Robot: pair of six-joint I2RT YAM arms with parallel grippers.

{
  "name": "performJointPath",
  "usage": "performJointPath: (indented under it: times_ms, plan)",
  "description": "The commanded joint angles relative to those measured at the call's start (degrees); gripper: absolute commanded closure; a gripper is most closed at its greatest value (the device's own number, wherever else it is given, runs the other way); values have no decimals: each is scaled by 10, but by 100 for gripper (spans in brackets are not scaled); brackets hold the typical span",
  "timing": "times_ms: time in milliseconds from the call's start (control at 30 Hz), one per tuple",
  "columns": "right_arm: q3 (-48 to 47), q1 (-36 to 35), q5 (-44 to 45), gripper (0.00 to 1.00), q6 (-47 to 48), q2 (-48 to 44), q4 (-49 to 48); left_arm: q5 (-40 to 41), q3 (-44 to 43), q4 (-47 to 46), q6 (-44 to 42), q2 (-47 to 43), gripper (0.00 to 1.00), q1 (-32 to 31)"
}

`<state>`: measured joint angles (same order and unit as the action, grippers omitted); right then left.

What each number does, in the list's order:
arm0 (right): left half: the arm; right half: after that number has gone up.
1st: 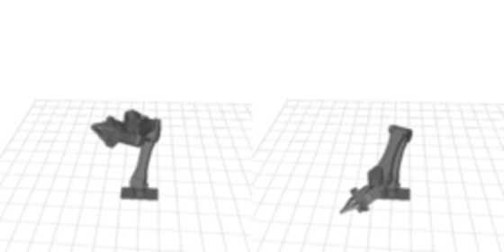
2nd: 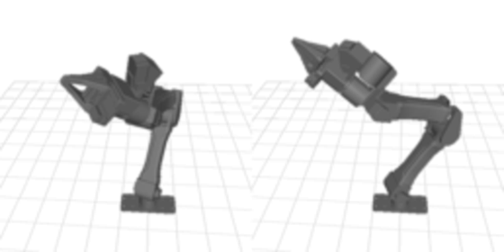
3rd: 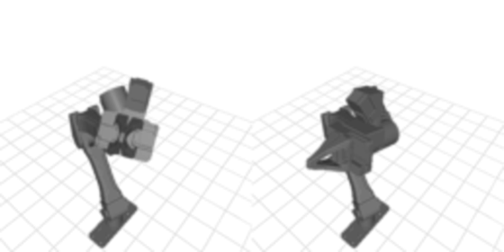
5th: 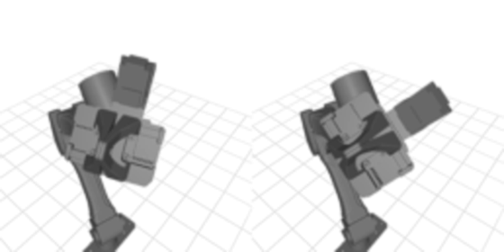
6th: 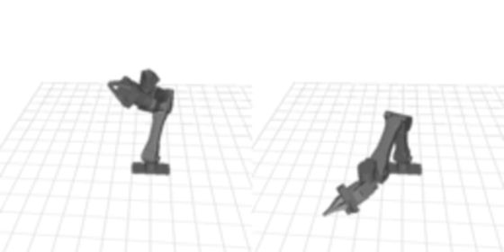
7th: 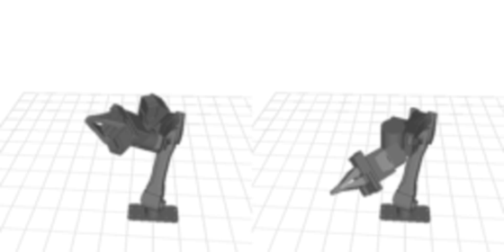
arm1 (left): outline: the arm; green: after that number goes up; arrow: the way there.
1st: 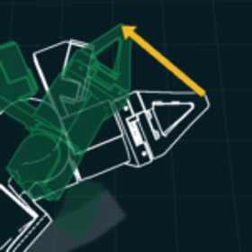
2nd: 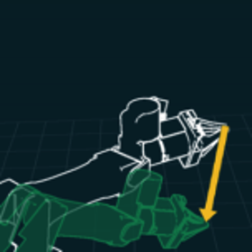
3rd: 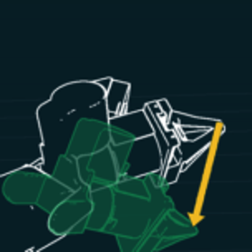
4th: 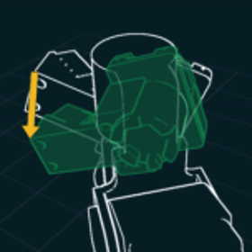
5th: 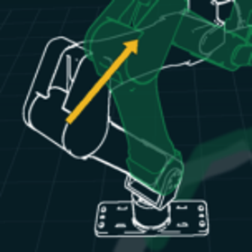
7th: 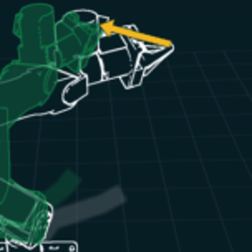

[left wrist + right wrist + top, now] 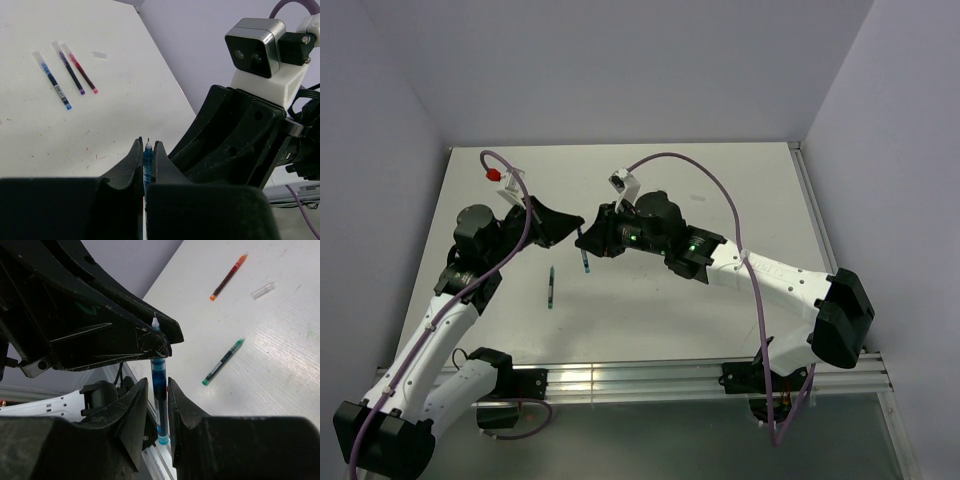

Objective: Insert the pens into the pen caps

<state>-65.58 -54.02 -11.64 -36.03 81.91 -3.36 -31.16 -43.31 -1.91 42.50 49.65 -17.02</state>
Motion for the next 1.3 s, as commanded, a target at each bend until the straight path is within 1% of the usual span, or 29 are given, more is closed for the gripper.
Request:
performJointPath:
  times_ms: [0, 700, 1267]
  plan:
    - [-11, -6, 2, 70, 15, 1, -12, 6, -20, -17, 3, -6, 100, 1]
    - [11, -17, 17, 72, 24, 25, -15, 4, -24, -21, 7, 4, 100, 1]
    - [31, -22, 20, 76, 22, 13, -15, 3, -20, -29, 10, 12, 100, 1]
